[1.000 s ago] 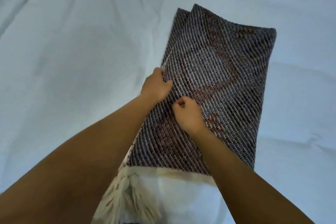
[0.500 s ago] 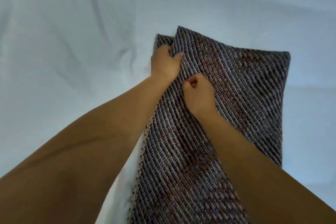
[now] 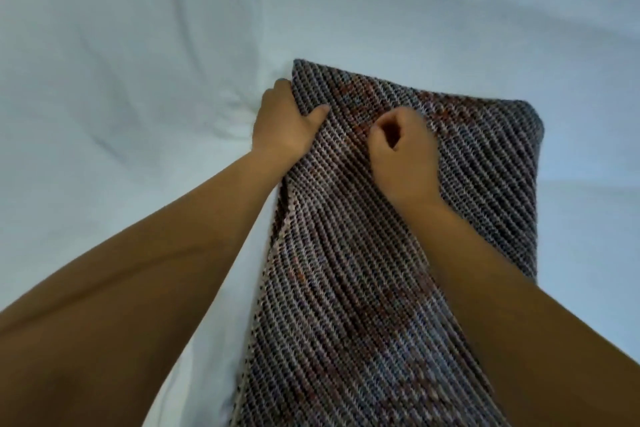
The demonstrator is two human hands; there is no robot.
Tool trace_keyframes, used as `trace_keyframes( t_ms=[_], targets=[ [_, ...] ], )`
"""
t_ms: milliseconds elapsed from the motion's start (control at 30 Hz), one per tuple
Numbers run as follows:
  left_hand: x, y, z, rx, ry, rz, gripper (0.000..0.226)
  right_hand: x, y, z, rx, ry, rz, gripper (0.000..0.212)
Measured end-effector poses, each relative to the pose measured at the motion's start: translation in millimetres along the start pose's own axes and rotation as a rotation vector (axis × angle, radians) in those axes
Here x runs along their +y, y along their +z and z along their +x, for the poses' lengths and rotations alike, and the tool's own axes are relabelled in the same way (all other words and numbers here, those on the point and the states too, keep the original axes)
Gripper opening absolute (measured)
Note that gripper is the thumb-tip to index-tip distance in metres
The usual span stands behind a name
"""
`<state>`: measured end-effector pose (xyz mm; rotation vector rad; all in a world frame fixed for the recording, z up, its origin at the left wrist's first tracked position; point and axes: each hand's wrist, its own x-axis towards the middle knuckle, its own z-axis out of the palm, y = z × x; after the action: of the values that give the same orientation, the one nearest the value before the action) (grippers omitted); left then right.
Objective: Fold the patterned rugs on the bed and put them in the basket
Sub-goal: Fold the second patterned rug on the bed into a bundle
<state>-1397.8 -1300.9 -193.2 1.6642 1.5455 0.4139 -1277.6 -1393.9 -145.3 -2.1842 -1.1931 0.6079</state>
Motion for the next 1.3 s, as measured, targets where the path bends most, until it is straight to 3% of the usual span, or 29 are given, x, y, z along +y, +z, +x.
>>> trace_keyframes(
  t_ms=[33, 133, 300, 433, 600, 733, 867, 1033, 1100, 1167, 1233, 1300],
  targets=[
    [4.7, 1.3, 2.8, 0.002, 0.014, 0.018, 0.058, 6.3, -11.9, 8.5, 0.057, -0.051, -0.071, 0.003],
    [21.7, 5.9, 10.2, 0.001, -0.002, 0.056, 0.070, 29.2, -45.9, 36.7, 0.086, -0.120, -0.279, 0.030],
    [40.0, 4.7, 31.6, -0.011, -0.170, 0.152, 0.069, 52.1, -91.2, 76.3, -0.185, 0.023, -0.439, 0.058],
    [52.2, 4.6, 43.0, 0.040, -0.174, 0.186, 0.059, 61.6, -121.9, 103.0, -0.499, 0.079, -0.642, 0.087],
    [52.0, 14.2, 42.9, 0.152, -0.096, 0.139, 0.043, 81.1, -132.7, 117.7, -0.675, 0.063, -0.651, 0.077],
    [40.2, 19.0, 48.4, 0.231, -0.024, 0.255, 0.043, 101.3, -126.7, 130.8, -0.603, -0.065, -0.719, 0.081],
    [27.7, 24.9, 54.1, 0.293, -0.012, 0.325, 0.043, 123.5, -133.5, 142.3, -0.351, -0.076, -0.796, 0.089],
    [48.6, 35.8, 41.4, 0.356, -0.090, 0.417, 0.050, 125.3, -96.9, 102.6, 0.034, -0.141, -0.704, 0.054],
    [59.4, 35.4, 20.8, 0.395, 0.027, 0.447, 0.065, 109.5, -72.4, 68.4, 0.139, -0.242, -0.594, 0.051],
    [64.4, 47.6, -17.4, 0.328, 0.240, 0.430, 0.063, 97.2, -46.8, 29.3, 0.098, -0.305, -0.474, 0.056],
    [53.5, 67.3, -63.6, 0.110, 0.408, 0.568, 0.061, 96.7, -29.7, -4.8, -0.065, -0.287, -0.460, 0.062],
    [29.5, 75.5, -89.2, -0.063, 0.401, 0.700, 0.063, 113.4, -32.3, -15.9, -0.138, -0.226, -0.534, 0.068]
  ],
)
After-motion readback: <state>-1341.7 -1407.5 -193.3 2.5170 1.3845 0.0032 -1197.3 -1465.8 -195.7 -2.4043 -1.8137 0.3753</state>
